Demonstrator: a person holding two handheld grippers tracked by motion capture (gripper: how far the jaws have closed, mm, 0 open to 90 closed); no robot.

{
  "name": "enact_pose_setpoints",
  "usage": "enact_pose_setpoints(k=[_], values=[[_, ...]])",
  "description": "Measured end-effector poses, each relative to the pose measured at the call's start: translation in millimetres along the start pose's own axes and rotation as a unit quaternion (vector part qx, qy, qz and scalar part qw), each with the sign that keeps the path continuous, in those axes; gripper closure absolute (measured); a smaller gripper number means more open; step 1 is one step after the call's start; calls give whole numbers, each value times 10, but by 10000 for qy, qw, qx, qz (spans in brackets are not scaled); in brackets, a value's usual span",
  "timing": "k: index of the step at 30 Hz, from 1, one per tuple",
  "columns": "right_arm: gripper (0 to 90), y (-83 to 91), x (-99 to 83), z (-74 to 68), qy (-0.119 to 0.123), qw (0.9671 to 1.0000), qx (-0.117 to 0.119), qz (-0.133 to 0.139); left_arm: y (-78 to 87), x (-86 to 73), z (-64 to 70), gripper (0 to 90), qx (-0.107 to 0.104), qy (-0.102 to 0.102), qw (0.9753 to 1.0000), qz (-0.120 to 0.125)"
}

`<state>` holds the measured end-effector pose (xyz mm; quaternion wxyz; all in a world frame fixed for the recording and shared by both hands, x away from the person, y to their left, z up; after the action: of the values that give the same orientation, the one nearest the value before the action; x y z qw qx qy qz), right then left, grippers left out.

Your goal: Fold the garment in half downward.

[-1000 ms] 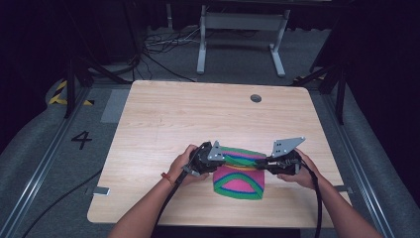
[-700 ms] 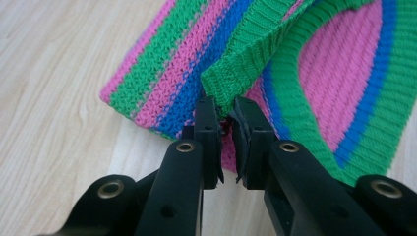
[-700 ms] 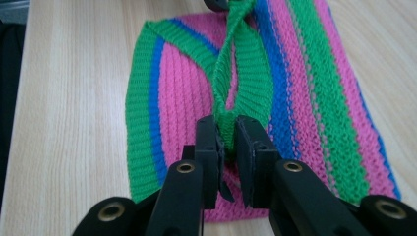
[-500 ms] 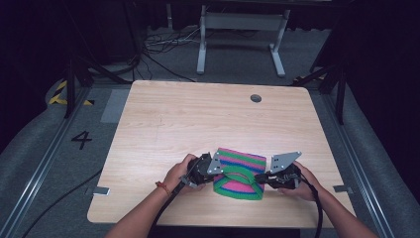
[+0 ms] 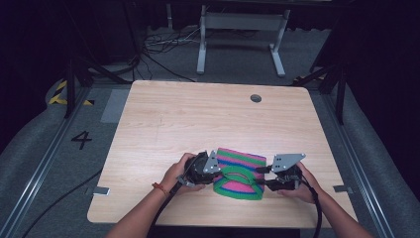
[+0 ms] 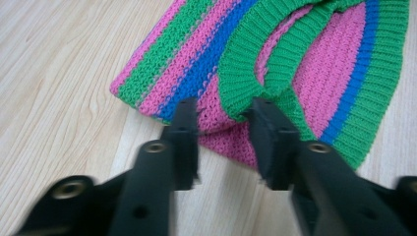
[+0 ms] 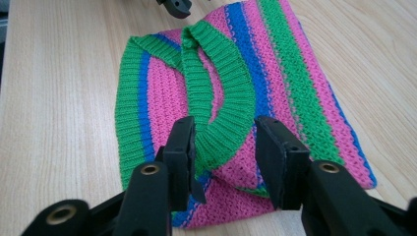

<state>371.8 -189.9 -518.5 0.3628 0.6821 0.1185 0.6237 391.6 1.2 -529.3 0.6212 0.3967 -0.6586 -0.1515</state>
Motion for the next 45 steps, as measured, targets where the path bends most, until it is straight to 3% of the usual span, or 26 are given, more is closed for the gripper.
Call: enact_pose_setpoints(k=[3,8,10,11,15,17,22,24,29,31,36,41,45], values=[[556,-50,5,-16,17,10000,45,4,-57,11,18,552,-123,-13,9999,-23],[558,-121,-17,-3,-64,9999,81,-47,-163,-29,26,587,-306,8,9993,-215],[591,-171,-49,0,-46,9999,100,-133,-172,-38,21,670,-333,51,9992,-203],[651,-209,-91,13,-15,9996,59,-288,-172,-40,17,734,-347,37,9992,-216],[745,-221,-99,20,-42,9996,76,-265,-153,-18,23,826,-301,-118,9991,-262],[839,-209,-88,20,40,9996,45,-261,-143,-17,35,843,-281,-166,9990,-309],[878,-161,-43,-36,141,9996,119,-208,-50,87,21,847,-228,-136,9996,-46],[880,-112,2,-51,185,9997,142,-115,-6,125,30,848,-195,-209,9996,-48],[880,36,79,-61,202,9996,178,65,84,174,123,847,-276,-288,9992,46],[880,98,76,-105,239,9993,295,62,118,168,193,847,-328,-365,9988,31],[879,178,18,-274,429,9973,562,-174,172,112,400,844,-588,-521,9969,-93],[879,66,-127,-335,458,9963,578,-453,29,-10,492,836,-655,-683,9947,-391],[878,-5,-203,-380,435,9959,610,-511,12,-55,509,829,-691,-735,9941,-407]])
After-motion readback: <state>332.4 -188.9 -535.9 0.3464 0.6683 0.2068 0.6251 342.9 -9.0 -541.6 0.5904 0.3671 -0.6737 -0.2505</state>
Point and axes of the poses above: each handheld gripper's, and its own axes: y roughly backward along the jaws, x roughly out of its top, z roughly to its right, the point moved 8 cm from there along -y, roughly forward along the jaws, and after that the axes turned 4 degrees about z, right-handed, at the moved point
